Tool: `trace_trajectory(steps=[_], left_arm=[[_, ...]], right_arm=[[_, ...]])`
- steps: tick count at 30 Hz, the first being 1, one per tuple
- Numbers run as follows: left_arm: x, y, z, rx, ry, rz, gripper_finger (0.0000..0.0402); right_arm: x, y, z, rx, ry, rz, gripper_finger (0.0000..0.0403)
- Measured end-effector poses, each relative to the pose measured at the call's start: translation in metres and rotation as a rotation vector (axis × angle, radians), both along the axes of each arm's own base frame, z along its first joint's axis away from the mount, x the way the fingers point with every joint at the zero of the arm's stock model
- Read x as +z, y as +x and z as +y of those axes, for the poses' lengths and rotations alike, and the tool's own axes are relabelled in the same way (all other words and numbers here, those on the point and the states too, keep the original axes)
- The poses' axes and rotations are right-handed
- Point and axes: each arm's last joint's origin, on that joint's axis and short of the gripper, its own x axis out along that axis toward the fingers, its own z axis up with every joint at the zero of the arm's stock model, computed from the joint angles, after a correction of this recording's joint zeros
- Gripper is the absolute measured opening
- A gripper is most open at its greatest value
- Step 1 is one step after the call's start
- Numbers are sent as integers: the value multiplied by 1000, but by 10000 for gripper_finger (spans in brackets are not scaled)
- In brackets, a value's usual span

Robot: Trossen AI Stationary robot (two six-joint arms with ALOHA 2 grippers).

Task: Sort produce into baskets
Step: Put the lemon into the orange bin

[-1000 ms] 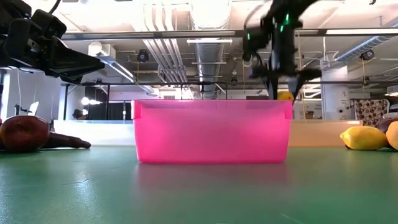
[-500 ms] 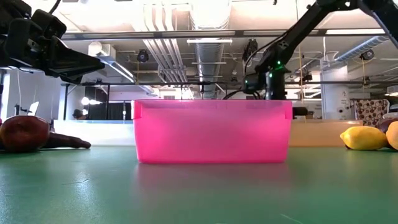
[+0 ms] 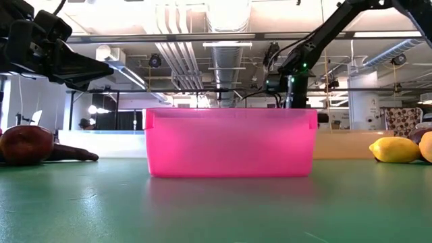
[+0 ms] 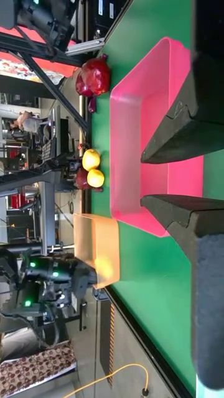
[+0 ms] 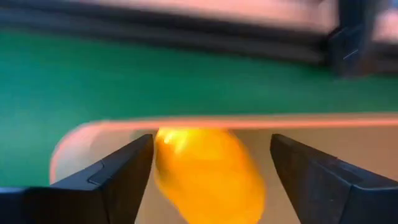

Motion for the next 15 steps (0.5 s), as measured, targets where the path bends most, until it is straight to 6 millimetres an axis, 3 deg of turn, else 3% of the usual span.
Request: trace_trajectory(steps=[9, 12, 15], left_arm=[[0, 0, 0, 0, 0, 0, 75], [0, 0, 0, 0, 0, 0, 75], [0, 0, 0, 0, 0, 0, 75]], right_arm=[[29, -8, 3, -103, -106, -41, 325], [50, -8, 22, -91, -101, -48, 325], [71, -10, 57, 13, -39, -9, 324]])
